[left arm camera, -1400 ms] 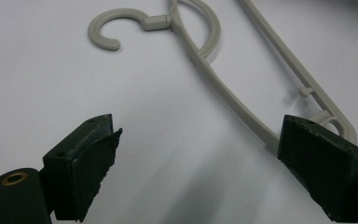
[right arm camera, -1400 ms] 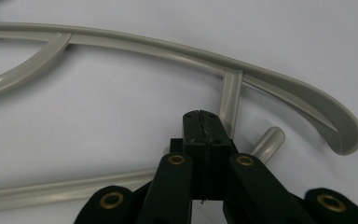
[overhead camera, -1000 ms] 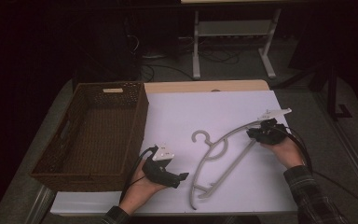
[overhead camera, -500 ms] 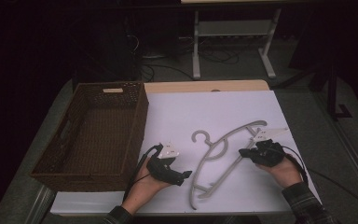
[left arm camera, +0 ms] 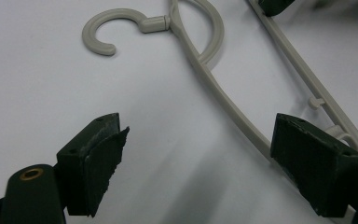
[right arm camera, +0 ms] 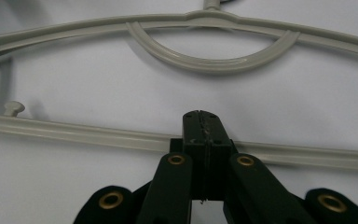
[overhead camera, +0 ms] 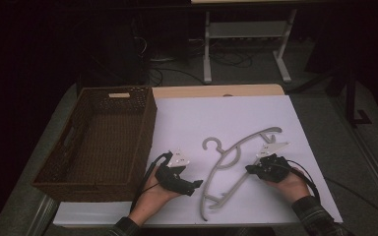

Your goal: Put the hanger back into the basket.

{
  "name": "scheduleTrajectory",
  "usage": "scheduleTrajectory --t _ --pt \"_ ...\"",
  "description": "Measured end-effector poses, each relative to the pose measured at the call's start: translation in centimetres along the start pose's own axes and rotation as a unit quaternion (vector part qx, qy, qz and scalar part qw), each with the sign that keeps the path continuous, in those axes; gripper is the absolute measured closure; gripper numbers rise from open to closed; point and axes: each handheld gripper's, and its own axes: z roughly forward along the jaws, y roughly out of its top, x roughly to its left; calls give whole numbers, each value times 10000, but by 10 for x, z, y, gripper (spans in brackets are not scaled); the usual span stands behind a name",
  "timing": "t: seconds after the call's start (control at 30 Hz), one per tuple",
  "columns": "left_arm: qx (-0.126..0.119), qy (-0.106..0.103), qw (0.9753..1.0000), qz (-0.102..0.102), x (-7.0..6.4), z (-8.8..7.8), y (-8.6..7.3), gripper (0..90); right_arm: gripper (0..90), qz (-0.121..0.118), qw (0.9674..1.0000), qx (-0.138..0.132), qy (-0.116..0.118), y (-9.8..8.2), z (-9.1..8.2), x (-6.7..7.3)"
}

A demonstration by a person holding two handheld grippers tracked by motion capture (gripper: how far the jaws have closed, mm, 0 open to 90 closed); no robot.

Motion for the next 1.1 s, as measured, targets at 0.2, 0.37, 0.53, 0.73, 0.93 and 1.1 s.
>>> scheduleTrajectory --t 0.2,0.37,0.53,0.73,0.93,1.1 --pt "27 -28 10000 41 -3 3 2 164 896 -6 9999 141 -5 -2 4 1" --pt "25 -86 9999 101 -6 8 8 164 897 1 9999 133 27 -2 4 0" --pt "124 -188 9996 166 -7 27 21 167 898 -20 9999 160 7 -2 5 1" --pt "329 -380 9987 90 -6 52 28 230 899 1 9999 172 15 -2 5 0" --pt "453 -493 9977 -41 -4 64 35 325 899 8 9998 172 28 -2 5 0" --pt "505 -577 9970 -74 -4 69 38 435 900 13 9998 171 41 -2 5 0"
